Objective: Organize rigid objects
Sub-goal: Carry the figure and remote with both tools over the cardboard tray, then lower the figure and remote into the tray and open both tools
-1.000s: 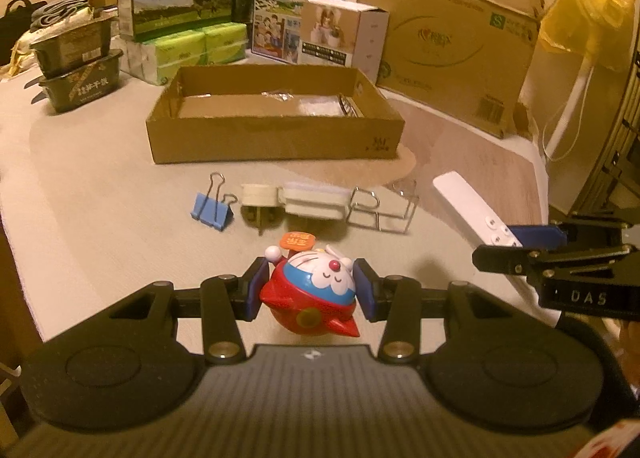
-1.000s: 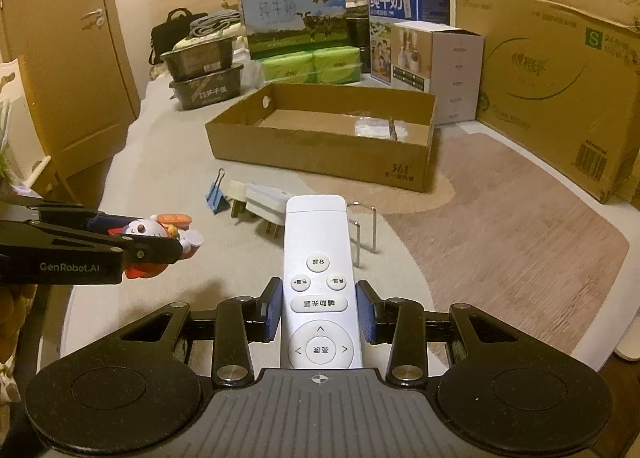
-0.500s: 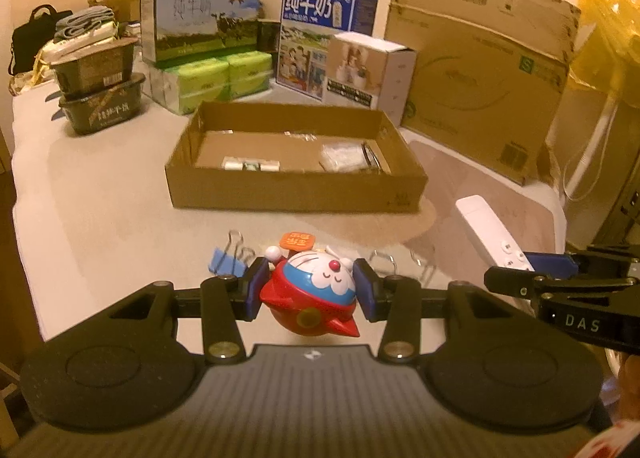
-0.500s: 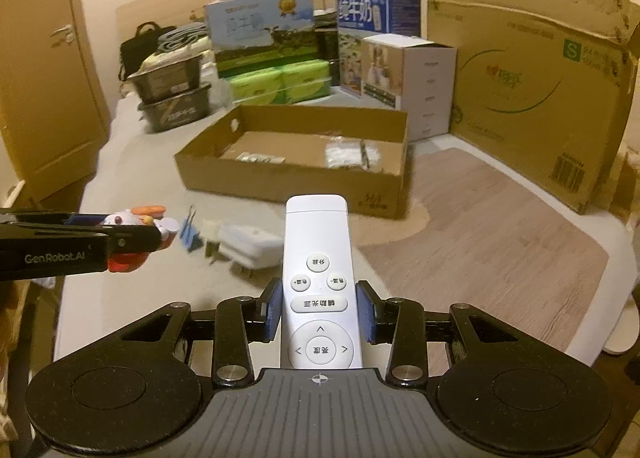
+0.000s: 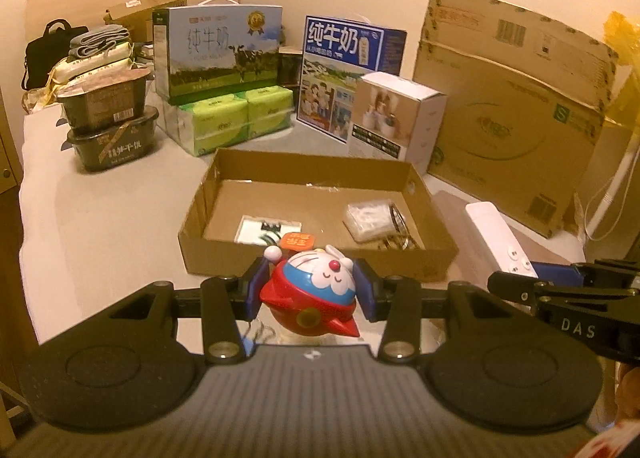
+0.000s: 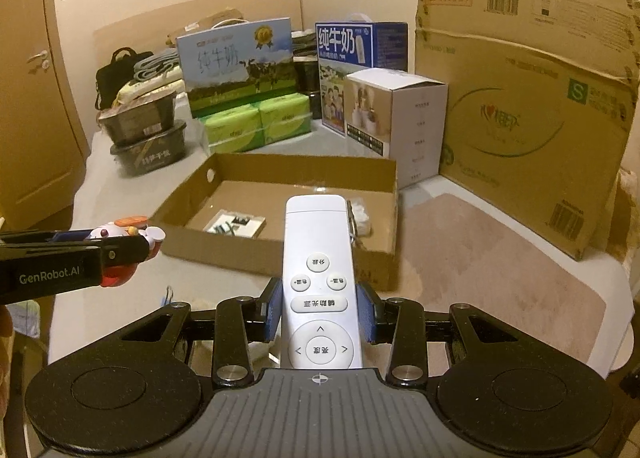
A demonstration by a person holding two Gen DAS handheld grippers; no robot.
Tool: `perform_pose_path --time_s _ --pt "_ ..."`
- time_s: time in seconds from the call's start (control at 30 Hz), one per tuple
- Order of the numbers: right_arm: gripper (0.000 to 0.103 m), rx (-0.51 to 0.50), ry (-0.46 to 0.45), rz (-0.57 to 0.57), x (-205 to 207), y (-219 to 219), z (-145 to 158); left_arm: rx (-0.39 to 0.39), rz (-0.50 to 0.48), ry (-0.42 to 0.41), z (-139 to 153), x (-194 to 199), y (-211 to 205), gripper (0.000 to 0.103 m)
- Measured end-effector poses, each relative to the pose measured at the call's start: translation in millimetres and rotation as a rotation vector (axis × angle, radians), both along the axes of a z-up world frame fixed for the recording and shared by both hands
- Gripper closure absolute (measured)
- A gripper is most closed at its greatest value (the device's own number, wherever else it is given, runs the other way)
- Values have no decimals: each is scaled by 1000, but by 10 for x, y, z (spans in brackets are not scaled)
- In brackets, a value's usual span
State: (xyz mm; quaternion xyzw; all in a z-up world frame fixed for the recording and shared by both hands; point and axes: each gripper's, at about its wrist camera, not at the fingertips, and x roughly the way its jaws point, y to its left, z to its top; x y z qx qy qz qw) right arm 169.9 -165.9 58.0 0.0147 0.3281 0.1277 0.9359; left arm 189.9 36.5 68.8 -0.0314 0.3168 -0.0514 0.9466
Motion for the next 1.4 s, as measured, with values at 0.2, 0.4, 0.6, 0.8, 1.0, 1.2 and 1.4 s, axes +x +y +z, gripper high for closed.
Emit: perform_pose_path --time_s 0.2,0.4,0.6,0.8,1.0,1.2,1.4 --pt "64 -2 2 4 262 56 44 11 11 -2 47 258 61 61" --pt "64 0 7 11 558 110 39 28 16 2 29 532 106 61" --pt "64 10 11 21 885 156 29 41 24 14 -39 825 174 61" --pt "64 23 36 26 1280 229 -52 50 27 33 -148 1165 225 61" --pt "64 44 74 30 1657 322 -192 60 23 49 -284 1511 288 61" --pt "64 57 114 34 1952 432 -365 77 28 72 -439 1739 362 61" --pt "64 45 149 35 2119 515 -566 85 33 98 -630 1870 433 61"
